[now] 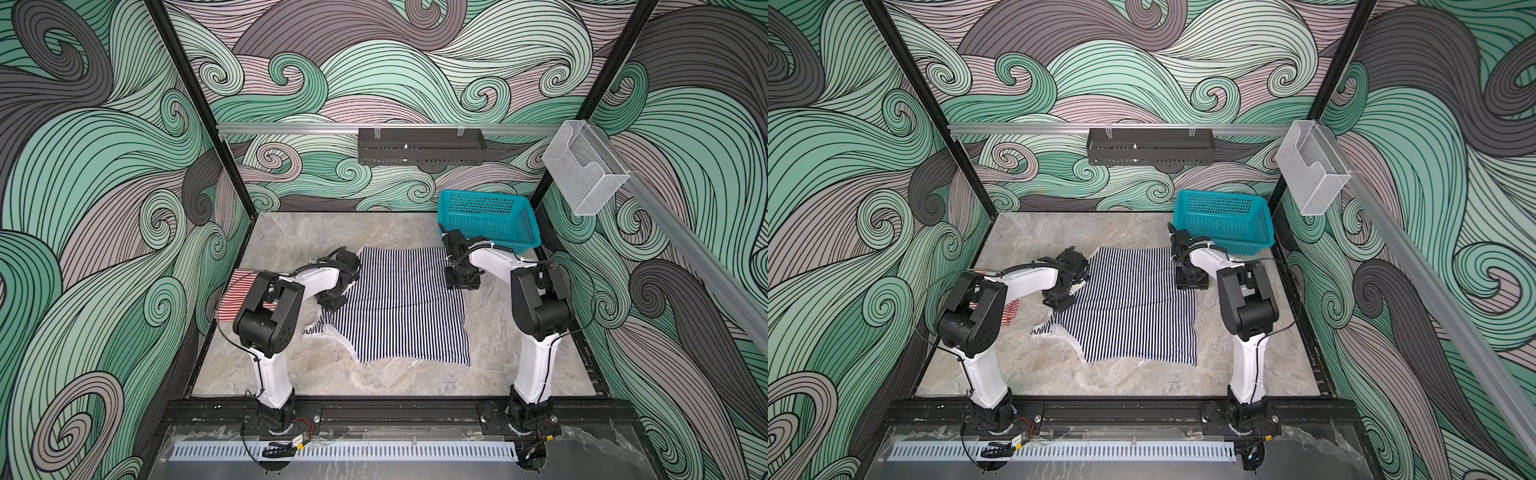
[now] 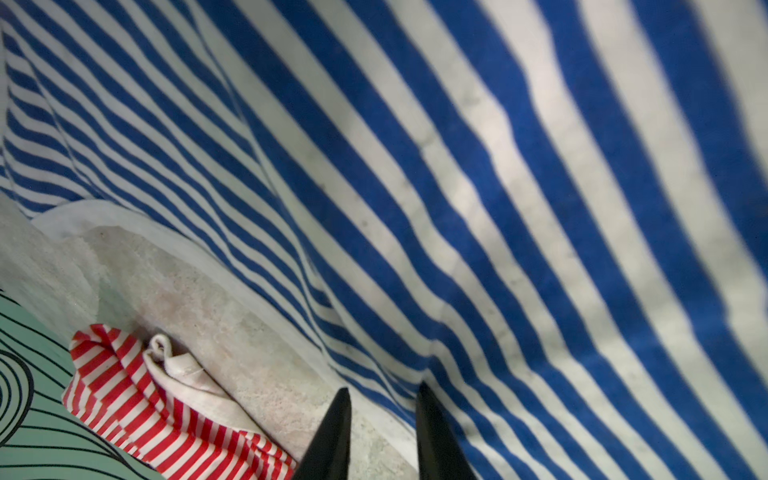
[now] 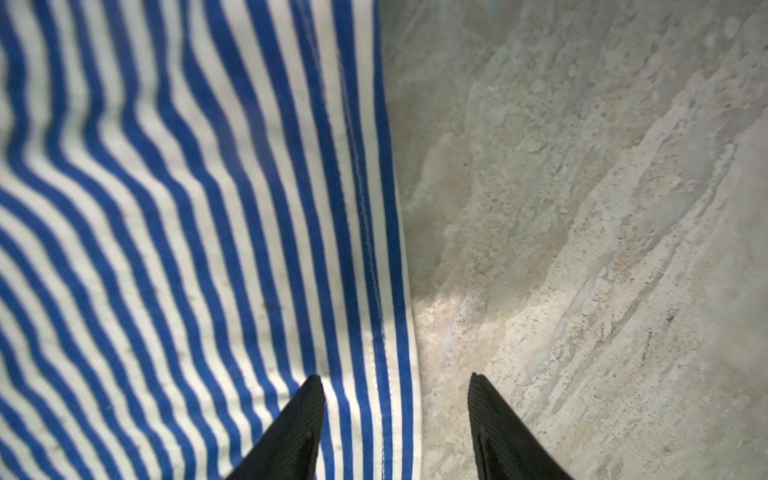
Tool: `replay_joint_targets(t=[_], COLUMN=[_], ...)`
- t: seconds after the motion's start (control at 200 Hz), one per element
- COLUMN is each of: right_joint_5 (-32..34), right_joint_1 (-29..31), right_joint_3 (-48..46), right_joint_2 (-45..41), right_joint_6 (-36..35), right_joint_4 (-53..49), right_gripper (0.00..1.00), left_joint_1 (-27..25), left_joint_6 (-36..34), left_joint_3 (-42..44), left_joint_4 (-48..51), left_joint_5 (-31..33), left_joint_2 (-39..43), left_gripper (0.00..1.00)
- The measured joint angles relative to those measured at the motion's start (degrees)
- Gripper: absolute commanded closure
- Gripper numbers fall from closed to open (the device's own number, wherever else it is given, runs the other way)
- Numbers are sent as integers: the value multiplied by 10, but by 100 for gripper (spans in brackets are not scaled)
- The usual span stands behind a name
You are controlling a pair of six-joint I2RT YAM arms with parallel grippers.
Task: Fold and stack the tank tops
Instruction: 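Smooth the blue top flat, pressing both grippers along its surface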
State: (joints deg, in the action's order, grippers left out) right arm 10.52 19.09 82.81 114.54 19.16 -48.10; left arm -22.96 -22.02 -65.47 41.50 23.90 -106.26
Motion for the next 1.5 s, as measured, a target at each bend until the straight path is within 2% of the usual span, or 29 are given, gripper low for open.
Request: replay_joint_targets(t=[0.16,0.245,0.355,0.455,0.506,0.541,0.816,0.991,1.086,1.146,1.266,1.341,1.502], right_joint_5=[-14,-31,-49,-56,-59,-61,-66,-65,-64,-64,-64,-59,-32], right_joint_1=[63,103,139,150,150,150,150,150,150,150,150,152,152], right_joint_3=[-23,-57,-106,-144,-160,-169,-178,-179,-179,-179,-176,-171,-163], right_joint_2=[-61,-98,-122,-122,-122,-122,-97,-97,-96,-96,-93,-89,-82], right_joint_6=[11,25,48,63,68,71,79,79,79,79,76,72,63], right_joint_4=[-6,-2,5,10,12,14,36,38,38,38,37,35,25], right_gripper=[42,42,42,42,42,42,42,42,42,43,56,62,63], left_joint_1=[11,16,21,27,32,37,87,105,116,126,152,167,193], left_joint_6=[3,6,3,-7,-12,-18,-50,-68,-80,-87,-99,-107,-126], left_joint_3=[19,20,35,62,78,90,129,131,131,131,130,125,112], left_joint_4=[27,43,59,76,85,90,101,97,98,98,100,105,117], left_joint_5=[-33,-61,-98,-130,-143,-152,-203,-228,-240,-248,-256,-259,-260], left_joint_2=[69,124,188,212,214,214,214,200,184,174,156,156,163], left_gripper=[68,56,54,53,40,37,35,43,51,63,100,100,100])
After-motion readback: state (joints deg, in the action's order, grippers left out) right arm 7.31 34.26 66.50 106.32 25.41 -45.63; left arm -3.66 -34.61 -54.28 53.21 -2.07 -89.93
